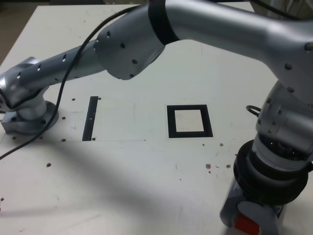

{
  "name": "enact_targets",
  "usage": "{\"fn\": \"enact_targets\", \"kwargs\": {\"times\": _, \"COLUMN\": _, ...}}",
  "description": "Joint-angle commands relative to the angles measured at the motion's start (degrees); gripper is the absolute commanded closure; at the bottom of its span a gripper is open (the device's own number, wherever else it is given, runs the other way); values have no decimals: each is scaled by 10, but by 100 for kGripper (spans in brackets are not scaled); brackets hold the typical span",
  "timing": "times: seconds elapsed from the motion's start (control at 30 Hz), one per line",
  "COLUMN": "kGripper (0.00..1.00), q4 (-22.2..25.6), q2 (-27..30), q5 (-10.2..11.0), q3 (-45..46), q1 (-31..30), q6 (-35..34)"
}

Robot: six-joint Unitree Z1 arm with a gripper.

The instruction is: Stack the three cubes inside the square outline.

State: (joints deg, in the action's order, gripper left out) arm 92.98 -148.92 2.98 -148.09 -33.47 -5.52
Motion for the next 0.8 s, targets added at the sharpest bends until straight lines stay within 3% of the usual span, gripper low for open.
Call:
{"fn": "enact_targets", "kwargs": {"times": 0.0, "kGripper": 76, "q4": 7, "q2": -9, "q5": -2, "q3": 6, "q1": 0, "q6": 0}}
{"fn": "enact_targets", "kwargs": {"times": 0.27, "kGripper": 81, "q4": 9, "q2": 29, "q5": 16, "q3": 24, "q1": 1, "q6": 0}}
{"fn": "enact_targets", "kwargs": {"times": 0.47, "kGripper": 81, "q4": 9, "q2": 115, "q5": 38, "q3": 80, "q1": 12, "q6": 5}}
{"fn": "enact_targets", "kwargs": {"times": 0.77, "kGripper": 79, "q4": 6, "q2": 256, "q5": 47, "q3": 232, "q1": 85, "q6": 14}}
